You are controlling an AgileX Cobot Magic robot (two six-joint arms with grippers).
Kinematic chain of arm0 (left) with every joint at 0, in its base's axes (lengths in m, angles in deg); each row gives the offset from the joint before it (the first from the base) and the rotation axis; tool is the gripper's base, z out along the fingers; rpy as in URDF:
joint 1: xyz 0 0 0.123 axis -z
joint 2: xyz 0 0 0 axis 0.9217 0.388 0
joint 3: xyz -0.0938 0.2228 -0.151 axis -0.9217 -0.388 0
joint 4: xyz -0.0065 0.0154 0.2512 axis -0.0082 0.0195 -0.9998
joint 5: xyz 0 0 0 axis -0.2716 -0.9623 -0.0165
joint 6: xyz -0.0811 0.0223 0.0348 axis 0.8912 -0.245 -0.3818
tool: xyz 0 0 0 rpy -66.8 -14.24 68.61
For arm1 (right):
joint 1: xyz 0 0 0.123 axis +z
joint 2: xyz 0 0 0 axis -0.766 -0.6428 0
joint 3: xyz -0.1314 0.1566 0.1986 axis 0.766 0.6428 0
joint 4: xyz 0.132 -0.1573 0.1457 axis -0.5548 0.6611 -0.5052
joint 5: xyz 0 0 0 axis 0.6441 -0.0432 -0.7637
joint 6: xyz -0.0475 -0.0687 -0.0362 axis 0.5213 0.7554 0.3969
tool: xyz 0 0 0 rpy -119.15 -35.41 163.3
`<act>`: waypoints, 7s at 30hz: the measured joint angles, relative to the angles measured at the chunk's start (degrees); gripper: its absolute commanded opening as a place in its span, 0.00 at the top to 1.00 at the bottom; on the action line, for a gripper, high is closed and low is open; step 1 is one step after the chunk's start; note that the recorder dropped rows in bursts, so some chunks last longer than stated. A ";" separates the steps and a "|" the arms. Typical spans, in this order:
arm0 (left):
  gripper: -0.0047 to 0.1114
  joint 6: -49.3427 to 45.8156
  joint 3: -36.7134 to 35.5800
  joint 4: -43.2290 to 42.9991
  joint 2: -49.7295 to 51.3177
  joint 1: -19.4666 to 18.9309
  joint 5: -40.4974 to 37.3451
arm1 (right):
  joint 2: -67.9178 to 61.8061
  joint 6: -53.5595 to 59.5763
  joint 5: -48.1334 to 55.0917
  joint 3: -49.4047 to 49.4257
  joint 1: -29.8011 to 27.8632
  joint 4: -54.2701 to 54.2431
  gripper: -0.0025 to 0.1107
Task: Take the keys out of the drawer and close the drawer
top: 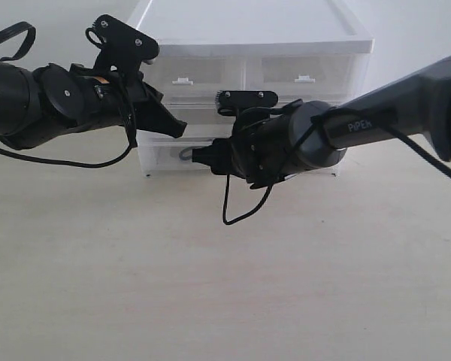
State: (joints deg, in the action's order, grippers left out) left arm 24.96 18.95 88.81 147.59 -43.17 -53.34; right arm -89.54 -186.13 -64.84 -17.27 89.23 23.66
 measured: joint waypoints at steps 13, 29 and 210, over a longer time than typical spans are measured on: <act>0.92 0.00 0.00 0.00 0.00 0.00 0.00 | -0.12 -1.77 -3.51 0.00 -1.60 -0.53 0.45; 0.92 0.00 0.00 0.00 0.00 -0.09 0.00 | -1.61 -0.04 -3.89 0.00 -1.68 1.07 0.63; 0.92 0.00 0.00 0.00 0.00 -0.09 0.00 | 26.65 128.69 19.68 3.24 -2.01 -60.91 0.98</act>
State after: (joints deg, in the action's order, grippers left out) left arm 24.96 18.95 88.81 147.59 -43.26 -53.34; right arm -62.89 -57.44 -45.16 -14.03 87.22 -37.25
